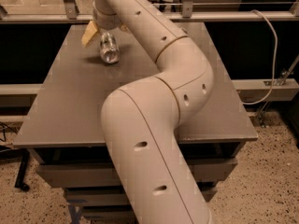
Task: Place 7up can upright
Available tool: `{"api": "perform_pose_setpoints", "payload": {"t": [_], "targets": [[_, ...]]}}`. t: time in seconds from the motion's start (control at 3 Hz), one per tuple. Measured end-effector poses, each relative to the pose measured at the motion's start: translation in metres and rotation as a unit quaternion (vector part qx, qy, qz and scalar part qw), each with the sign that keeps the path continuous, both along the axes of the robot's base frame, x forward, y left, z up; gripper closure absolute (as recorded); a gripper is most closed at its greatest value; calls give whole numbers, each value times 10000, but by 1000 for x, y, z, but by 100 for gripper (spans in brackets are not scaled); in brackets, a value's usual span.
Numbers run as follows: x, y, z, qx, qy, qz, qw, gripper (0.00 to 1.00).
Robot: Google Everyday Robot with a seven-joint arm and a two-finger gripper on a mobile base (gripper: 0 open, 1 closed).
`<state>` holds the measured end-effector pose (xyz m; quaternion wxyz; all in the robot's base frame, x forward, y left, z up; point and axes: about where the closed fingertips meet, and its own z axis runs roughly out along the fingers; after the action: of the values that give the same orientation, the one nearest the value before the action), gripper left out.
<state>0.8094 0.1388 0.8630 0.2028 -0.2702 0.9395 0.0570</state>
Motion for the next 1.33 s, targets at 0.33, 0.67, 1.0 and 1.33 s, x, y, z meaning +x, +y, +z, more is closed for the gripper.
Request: {"api": "perform_pose_setpoints", "payload": {"t": [0.33, 0.67, 1.0, 1.33], "targets": [[-1, 1, -5, -181, 72, -2, 9998, 18], [0, 4, -6, -287, 71, 21, 9996, 42], [2, 6, -2, -323, 11, 51, 9995, 65], [4, 7, 19, -250, -252, 180, 9992, 87]]}}
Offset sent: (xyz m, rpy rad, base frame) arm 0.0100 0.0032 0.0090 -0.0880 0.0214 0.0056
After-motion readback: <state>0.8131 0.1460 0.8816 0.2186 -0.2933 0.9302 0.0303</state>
